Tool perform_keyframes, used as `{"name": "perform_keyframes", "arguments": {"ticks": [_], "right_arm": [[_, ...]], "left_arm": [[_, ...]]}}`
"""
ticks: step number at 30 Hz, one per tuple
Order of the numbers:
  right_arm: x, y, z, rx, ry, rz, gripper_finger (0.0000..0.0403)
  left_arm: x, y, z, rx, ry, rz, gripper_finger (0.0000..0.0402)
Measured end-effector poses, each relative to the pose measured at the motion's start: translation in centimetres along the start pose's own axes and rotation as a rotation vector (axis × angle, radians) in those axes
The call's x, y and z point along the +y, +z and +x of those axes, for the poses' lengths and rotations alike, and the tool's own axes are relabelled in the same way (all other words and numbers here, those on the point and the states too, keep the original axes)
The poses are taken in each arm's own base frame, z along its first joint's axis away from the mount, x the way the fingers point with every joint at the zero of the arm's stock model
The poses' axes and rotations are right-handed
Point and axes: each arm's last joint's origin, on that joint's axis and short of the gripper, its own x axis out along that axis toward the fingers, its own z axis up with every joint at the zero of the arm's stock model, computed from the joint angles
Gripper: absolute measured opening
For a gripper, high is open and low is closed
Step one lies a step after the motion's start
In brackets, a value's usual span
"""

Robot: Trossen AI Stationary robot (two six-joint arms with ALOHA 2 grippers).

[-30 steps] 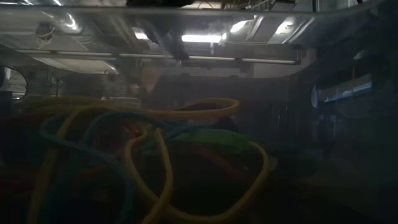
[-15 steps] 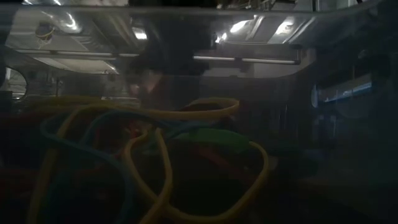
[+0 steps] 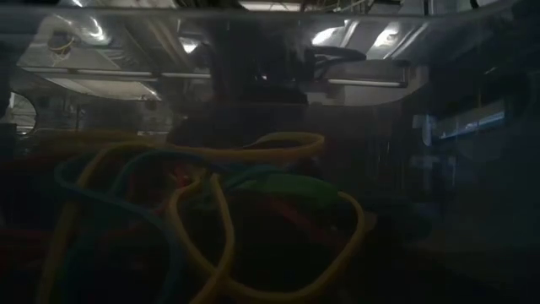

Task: Pick and place rubber bands into bin
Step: Put the green rubber band into the black bin

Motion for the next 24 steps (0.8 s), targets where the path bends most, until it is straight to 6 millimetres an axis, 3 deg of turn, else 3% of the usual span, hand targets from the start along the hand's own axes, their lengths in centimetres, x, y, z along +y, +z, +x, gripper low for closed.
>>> {"name": "perform_keyframes", "arguments": {"ticks": [5,12,15,19,24], "right_arm": [[0.0,0.0,0.0,-0.001,0.002,0.051,0.0014],[0.0,0.0,0.0,0.002,-0.005,-0.011,0.0014],[0.0,0.0,0.0,0.002,-0.004,-0.034,0.0014],[0.0,0.0,0.0,0.001,-0.003,-0.034,0.0014],[0.0,0.0,0.0,0.002,-0.005,-0.041,0.0014]], "left_arm": [[0.4,-0.5,0.6,-0.005,-0.03,-0.007,0.0134],[0.5,-0.5,0.6,-0.011,-0.036,0.017,0.0013],[0.3,-0.5,0.0,-0.021,-0.039,0.011,0.0006],[0.0,-0.8,-2.0,-0.021,-0.06,-0.063,0.0004],[0.3,-1.0,-6.5,-0.07,-0.013,-0.208,0.0004]]}}
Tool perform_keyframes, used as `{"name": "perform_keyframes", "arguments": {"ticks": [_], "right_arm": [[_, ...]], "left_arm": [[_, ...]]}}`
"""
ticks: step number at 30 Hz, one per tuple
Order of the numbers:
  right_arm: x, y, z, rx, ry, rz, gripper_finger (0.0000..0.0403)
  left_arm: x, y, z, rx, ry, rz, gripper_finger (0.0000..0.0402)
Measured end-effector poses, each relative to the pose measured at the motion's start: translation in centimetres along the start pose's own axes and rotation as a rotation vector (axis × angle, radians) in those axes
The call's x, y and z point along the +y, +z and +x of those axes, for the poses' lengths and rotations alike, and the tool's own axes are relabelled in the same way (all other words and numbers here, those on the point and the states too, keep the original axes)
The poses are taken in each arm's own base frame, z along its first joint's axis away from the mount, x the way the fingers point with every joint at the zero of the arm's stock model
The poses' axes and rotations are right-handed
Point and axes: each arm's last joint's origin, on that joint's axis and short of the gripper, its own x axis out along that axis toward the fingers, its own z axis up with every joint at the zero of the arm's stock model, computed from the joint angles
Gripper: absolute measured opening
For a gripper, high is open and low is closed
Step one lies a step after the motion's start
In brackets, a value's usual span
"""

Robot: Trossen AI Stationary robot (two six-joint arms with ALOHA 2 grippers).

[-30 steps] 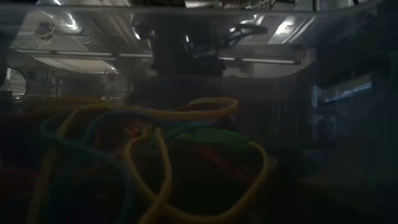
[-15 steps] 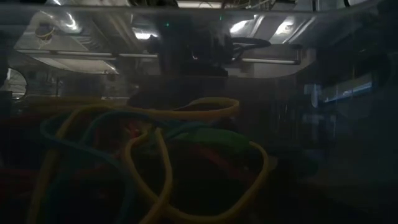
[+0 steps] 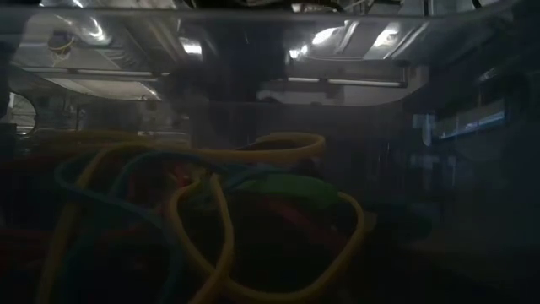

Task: Pick and place rubber bands into bin
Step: Put the green rubber band into the black bin

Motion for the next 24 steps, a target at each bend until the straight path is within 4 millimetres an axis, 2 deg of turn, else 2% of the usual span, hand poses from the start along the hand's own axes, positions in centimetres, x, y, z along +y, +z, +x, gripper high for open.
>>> {"name": "perform_keyframes", "arguments": {"ticks": [4,7,12,19,24], "right_arm": [[0.0,0.0,0.0,0.002,-0.004,-0.073,0.0014],[0.0,0.0,0.0,0.002,-0.004,-0.128,0.0014],[0.0,0.0,0.0,0.002,-0.003,-0.152,0.0014],[0.0,0.0,0.0,0.002,-0.002,-0.237,0.0014],[0.0,0.0,0.0,0.001,-0.001,-0.257,0.0014]], "left_arm": [[-0.1,0.5,-4.1,-0.101,0.074,-0.168,0.0004],[-0.8,1.4,-6.6,-0.136,0.17,-0.211,0.0004],[-3.5,4.8,-10.4,-0.193,0.219,-0.248,0.0004],[-7.9,9.3,-10.8,-0.123,0.204,-0.356,0.0004],[-10.7,11.3,-8.5,-0.078,0.173,-0.42,0.0004]]}}
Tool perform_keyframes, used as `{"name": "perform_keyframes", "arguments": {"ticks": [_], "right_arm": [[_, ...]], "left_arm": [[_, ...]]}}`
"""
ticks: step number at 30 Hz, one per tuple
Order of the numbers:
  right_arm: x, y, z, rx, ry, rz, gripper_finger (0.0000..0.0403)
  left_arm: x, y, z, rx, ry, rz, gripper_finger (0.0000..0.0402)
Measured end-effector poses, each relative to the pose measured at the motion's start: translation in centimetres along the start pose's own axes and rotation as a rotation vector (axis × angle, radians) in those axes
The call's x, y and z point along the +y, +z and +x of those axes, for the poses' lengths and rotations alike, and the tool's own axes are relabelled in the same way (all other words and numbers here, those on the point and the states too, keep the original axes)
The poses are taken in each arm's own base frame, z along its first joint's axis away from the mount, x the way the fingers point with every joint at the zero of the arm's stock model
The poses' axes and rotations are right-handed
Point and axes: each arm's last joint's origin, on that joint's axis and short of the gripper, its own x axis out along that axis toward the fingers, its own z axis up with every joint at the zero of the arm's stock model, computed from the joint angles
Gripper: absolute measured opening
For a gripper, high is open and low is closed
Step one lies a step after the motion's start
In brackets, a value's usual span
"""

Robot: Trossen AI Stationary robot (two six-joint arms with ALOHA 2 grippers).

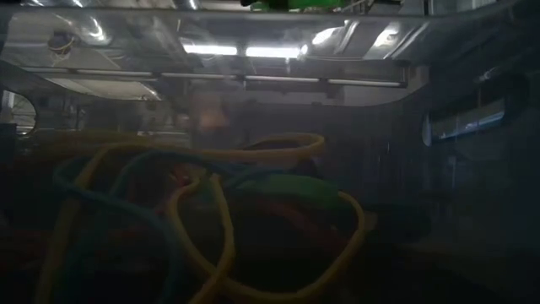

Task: Pick and place rubber bands into bin
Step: Put the green rubber band into the black bin

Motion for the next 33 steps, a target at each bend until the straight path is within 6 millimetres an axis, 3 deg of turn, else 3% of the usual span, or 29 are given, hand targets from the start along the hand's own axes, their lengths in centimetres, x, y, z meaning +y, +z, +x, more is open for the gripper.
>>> {"name": "perform_keyframes", "arguments": {"ticks": [14,22,33], "right_arm": [[0.0,0.0,0.0,0.0,0.001,0.001,0.0014],[0.0,0.0,0.0,-0.001,0.002,0.004,0.0014],[0.0,0.0,0.0,-0.001,0.002,0.006,0.0014]], "left_arm": [[-7.4,-1.7,7.1,0.164,-0.126,-0.165,0.0003],[-8.4,-2.3,9.1,0.233,-0.146,-0.217,0.001],[-8.0,-2.4,10.4,0.245,-0.091,-0.261,0.0076]]}}
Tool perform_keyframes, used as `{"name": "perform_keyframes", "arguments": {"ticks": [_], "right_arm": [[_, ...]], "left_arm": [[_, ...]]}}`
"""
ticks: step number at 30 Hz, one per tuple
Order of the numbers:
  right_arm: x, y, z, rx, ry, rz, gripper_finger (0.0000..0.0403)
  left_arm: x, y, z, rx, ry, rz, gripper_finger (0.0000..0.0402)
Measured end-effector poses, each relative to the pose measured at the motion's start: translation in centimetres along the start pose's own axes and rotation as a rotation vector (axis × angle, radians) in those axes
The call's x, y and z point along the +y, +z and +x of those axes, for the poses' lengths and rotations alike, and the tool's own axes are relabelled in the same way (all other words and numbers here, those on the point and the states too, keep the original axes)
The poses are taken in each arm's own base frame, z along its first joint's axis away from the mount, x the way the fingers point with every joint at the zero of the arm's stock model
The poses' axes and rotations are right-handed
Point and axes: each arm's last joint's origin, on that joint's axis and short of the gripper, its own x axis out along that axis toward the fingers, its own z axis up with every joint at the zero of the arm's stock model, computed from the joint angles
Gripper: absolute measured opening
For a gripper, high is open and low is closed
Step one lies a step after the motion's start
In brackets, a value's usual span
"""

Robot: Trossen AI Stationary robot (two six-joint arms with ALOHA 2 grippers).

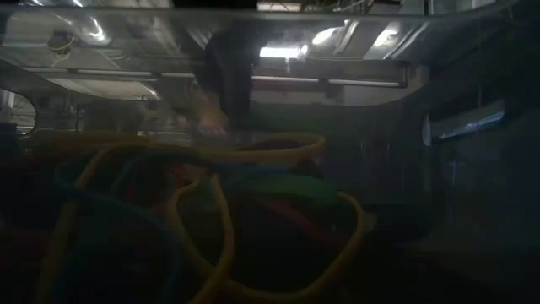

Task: Pick and place rubber bands into bin
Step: Put the green rubber band into the black bin, then put the red rubber band into the black bin

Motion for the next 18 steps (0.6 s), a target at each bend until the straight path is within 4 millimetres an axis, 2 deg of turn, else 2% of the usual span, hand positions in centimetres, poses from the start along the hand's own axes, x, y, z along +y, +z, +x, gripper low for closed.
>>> {"name": "perform_keyframes", "arguments": {"ticks": [4,11,18], "right_arm": [[0.0,0.0,0.0,0.0,0.0,0.0,0.0014],[0.0,0.0,0.0,0.0,0.0,0.0,0.0014],[0.0,0.0,0.0,0.0,0.0,0.0,0.0014]], "left_arm": [[0.3,0.2,0.2,-0.02,0.021,-0.036,0.0093],[0.2,-0.7,2.3,-0.014,0.01,-0.048,0.011],[-0.4,-1.2,2.3,-0.025,0.018,-0.031,0.0114]]}}
